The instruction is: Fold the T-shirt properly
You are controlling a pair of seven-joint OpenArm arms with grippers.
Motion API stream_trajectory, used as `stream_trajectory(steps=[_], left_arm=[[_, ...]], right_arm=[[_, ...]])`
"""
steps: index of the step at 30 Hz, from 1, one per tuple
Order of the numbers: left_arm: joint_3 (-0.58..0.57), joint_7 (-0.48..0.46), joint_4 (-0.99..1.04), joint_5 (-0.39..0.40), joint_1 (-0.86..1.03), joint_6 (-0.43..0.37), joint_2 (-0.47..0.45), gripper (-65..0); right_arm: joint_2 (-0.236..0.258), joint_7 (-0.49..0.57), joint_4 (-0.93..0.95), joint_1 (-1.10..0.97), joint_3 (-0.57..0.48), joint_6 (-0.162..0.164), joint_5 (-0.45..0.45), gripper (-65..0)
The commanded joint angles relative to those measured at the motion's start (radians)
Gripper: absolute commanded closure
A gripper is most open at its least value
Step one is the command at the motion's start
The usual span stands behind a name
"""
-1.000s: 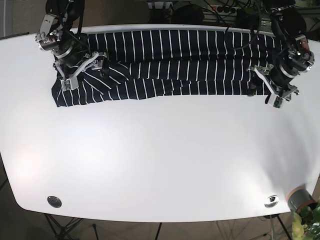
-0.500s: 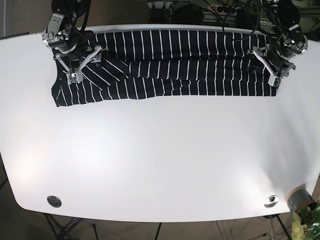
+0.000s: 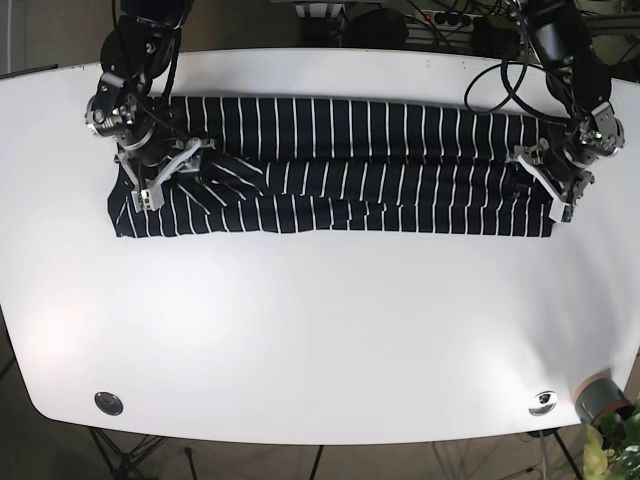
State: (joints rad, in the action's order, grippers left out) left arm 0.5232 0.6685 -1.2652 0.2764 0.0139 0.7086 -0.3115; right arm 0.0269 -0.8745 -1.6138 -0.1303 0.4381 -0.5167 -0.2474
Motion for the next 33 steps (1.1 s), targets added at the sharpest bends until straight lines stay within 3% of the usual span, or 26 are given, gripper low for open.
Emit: stream_trajectory(steps=[1, 8, 12, 17, 22, 24, 31, 33], left_arm=[[0.002, 0.035, 0.04, -0.027, -0.035, -0.01, -0.018, -37.8], [0.002, 0.04, 0.097, -0.024, -0.122, -0.01, -0.018, -37.8], [0.01, 0.061, 0.035, -0.018, -0.127, -0.01, -0.016, -37.9], [0.081, 0.211, -0.14, -0.016, -0.128, -0.01, -0.008, -38.6], [0.15, 0.339, -0.248, 0.044, -0.128, -0.01, -0.001, -48.7], [0.168, 0.362, -0.262, 0.054, -0.125, -0.01, 0.001, -49.9], [0.209, 0.359, -0.158, 0.06, -0.121, -0.01, -0.001, -49.9], [0.216, 0.314, -0.098, 0.06, -0.119, -0.01, -0.001, -49.9]], right_arm=[[0.029, -0.041, 0.056, 0.056, 0.003, 0.02, 0.038, -39.3], [0.069, -0.039, 0.211, 0.222, 0.0, 0.019, 0.036, -39.3], [0.069, -0.044, 0.162, 0.235, 0.001, 0.019, 0.026, -39.3], [0.066, -0.07, 0.076, 0.232, 0.001, 0.019, 0.026, -39.3], [0.063, -0.094, 0.056, 0.232, -0.002, 0.019, 0.026, -38.8], [0.055, -0.094, 0.056, 0.234, -0.002, 0.014, 0.024, -38.8], [0.046, -0.093, 0.054, 0.237, -0.002, 0.011, 0.024, -39.3], [0.046, -0.093, 0.057, 0.237, -0.002, 0.011, 0.024, -39.3]])
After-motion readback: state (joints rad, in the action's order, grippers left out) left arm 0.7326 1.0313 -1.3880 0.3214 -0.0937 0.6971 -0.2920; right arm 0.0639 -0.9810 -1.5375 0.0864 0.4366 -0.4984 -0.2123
